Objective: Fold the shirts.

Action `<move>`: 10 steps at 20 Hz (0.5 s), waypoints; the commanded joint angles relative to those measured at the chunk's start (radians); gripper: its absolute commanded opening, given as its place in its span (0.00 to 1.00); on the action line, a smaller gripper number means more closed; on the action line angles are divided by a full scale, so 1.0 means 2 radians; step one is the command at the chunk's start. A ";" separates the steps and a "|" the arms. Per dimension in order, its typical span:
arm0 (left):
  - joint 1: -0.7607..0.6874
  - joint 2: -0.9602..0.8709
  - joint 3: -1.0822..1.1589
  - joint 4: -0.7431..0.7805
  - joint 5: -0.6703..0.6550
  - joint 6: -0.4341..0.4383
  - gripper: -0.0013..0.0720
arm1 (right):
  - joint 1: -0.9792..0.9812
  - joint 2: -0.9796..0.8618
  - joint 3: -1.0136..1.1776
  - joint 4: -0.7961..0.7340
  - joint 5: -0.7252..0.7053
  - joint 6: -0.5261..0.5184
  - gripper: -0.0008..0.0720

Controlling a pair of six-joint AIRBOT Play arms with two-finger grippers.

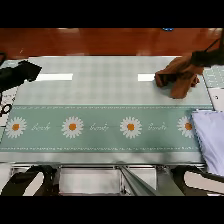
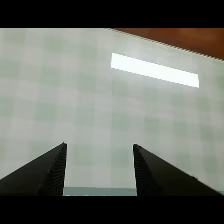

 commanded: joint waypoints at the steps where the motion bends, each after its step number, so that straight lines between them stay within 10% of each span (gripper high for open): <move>1: -0.024 0.048 0.003 -0.005 -0.071 0.003 0.71 | 0.038 0.074 0.049 0.002 -0.009 -0.013 0.05; 10: -0.064 0.068 -0.045 0.002 -0.068 0.004 0.71 | 0.200 0.087 0.283 -0.001 -0.003 -0.005 0.04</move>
